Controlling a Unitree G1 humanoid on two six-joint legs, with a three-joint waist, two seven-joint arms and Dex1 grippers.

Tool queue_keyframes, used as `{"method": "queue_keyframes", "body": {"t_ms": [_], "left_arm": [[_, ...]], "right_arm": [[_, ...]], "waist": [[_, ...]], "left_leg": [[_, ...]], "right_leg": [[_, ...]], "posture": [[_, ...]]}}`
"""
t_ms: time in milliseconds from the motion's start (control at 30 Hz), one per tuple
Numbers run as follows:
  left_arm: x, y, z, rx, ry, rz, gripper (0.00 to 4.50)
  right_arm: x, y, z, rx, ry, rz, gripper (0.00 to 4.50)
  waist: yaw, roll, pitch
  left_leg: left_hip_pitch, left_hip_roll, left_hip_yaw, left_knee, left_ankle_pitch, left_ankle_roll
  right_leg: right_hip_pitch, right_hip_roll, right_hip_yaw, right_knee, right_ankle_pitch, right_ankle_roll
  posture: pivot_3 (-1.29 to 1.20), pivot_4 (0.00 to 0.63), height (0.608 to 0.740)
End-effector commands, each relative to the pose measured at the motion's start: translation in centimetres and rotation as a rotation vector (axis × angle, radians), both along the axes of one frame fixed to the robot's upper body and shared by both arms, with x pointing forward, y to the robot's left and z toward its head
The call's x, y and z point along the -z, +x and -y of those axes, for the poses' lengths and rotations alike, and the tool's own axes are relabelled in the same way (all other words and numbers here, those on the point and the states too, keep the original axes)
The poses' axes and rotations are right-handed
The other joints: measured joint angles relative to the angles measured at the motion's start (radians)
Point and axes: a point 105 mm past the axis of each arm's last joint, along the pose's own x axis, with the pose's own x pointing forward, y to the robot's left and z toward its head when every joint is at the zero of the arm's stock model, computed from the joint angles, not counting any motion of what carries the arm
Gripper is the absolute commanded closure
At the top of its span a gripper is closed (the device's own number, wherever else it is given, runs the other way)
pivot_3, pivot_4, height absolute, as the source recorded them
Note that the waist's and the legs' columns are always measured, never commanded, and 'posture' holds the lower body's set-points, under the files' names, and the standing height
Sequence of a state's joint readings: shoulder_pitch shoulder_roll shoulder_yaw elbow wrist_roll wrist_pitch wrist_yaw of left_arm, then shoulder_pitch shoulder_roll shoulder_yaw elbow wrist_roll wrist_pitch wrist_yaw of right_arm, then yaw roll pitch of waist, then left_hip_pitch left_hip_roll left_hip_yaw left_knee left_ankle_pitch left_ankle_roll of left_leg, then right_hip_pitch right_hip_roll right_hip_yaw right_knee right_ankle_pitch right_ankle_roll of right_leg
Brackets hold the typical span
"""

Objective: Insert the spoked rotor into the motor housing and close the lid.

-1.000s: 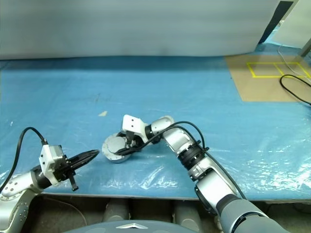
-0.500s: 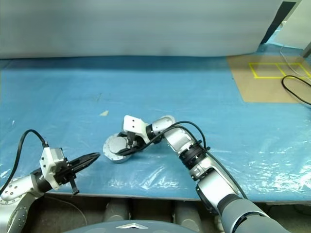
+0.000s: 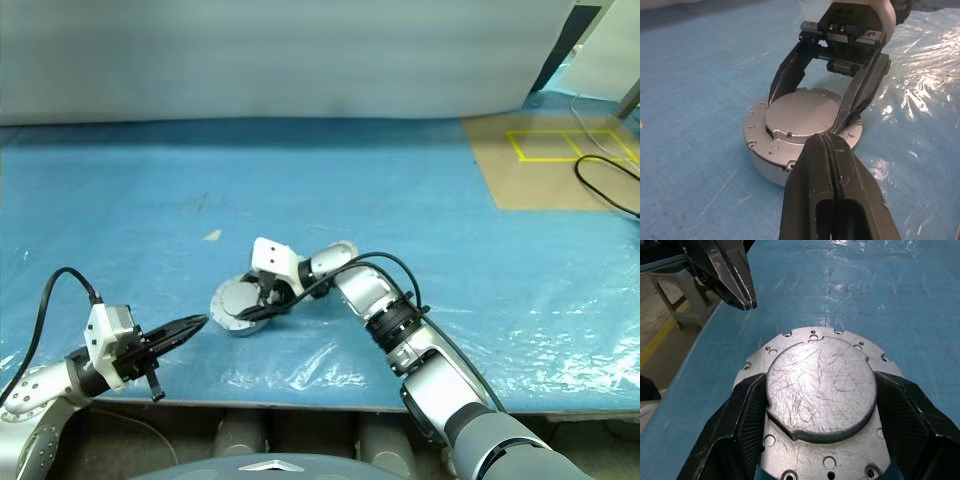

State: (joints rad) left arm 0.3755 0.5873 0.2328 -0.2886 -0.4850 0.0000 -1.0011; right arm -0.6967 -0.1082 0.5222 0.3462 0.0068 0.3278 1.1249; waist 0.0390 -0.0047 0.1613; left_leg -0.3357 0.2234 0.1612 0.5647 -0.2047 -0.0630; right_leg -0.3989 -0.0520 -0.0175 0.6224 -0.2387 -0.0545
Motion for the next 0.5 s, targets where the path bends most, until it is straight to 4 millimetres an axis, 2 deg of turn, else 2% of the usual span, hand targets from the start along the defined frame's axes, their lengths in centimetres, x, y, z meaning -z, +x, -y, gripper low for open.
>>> {"method": "queue_keyframes", "body": {"t_ms": [33,300,500], "left_arm": [[-0.7,0.0,0.3,0.017,0.002,0.033,4.50],[-0.6,0.1,0.3,0.021,0.002,0.032,4.50],[-0.5,0.1,0.2,0.024,0.002,0.032,4.50]], "right_arm": [[1.7,-0.7,0.7,-0.019,-0.056,-0.059,1.54],[-0.4,-0.8,0.1,-0.051,0.014,-0.050,1.54],[-0.6,-0.9,-0.2,-0.050,0.028,-0.054,1.54]], "waist": [[0.000,0.000,0.000],[0.001,0.000,0.000],[0.001,0.000,0.000]], "left_leg": [[0.000,0.000,0.000,0.000,0.000,0.000],[-0.006,0.000,0.001,-0.001,0.000,-0.001],[-0.007,0.000,0.001,-0.001,0.000,-0.001]], "right_leg": [[0.000,0.000,0.000,0.000,0.000,0.000],[-0.006,0.000,0.000,-0.002,0.000,0.000],[-0.007,0.000,0.000,-0.002,0.000,0.000]], "posture": [[0.00,0.150,0.740],[0.00,0.150,0.740],[0.00,0.150,0.740]]}}
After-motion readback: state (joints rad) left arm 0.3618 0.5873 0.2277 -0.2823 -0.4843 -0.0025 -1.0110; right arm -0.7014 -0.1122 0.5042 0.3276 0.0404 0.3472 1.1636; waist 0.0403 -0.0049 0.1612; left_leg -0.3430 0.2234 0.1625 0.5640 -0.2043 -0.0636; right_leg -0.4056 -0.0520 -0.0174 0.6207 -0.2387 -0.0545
